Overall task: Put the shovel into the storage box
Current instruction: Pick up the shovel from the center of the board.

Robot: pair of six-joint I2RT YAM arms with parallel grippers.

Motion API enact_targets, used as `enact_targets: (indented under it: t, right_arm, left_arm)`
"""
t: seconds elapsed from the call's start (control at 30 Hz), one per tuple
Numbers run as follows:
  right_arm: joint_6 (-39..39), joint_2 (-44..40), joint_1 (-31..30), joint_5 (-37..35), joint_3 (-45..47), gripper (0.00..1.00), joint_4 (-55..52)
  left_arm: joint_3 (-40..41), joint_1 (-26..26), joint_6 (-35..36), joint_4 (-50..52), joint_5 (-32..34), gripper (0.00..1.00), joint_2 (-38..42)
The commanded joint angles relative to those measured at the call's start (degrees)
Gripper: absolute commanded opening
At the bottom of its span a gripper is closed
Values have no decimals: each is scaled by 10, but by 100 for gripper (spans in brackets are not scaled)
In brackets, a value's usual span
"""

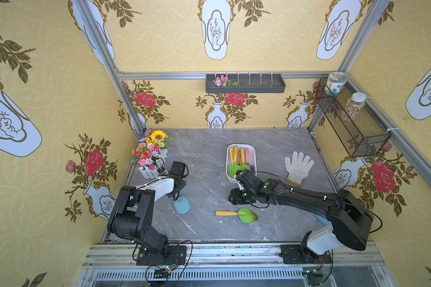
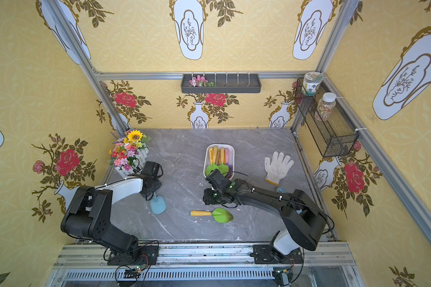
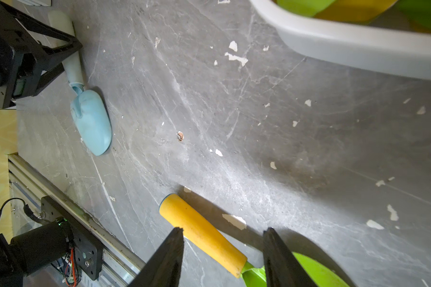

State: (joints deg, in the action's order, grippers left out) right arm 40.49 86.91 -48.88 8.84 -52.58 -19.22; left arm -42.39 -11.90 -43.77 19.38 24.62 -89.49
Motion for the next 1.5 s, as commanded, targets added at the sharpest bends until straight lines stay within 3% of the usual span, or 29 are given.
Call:
enact_targets:
  t: [0.0,0.13,0.4,0.8,1.13,1.3,1.47]
  right_arm:
    - [2,-3,0,-5,-2,55,18]
    - [-3,-4,0,-8,-8,55,11]
    - [-12,-25,28,13,-16,56,7]
    - [-17,-75,107,153,-11,63,76]
    - [39,-92,131,282,24,64,251]
    - [97,-92,159,344,58,65,374]
    - [144,-82,161,382,77,64,485]
  left_arm:
    - [3,0,5,-2,-23,29,11]
    - [4,-6,10,-4,-44,22,34]
    - [0,-53,36,-35,-100,20,106]
    - [21,-99,36,-198,-271,19,218]
    - [79,-137,-21,-398,-406,17,254]
    - [92,-170,-29,-472,-446,17,253]
    - [125,-173,-83,-591,-493,17,237]
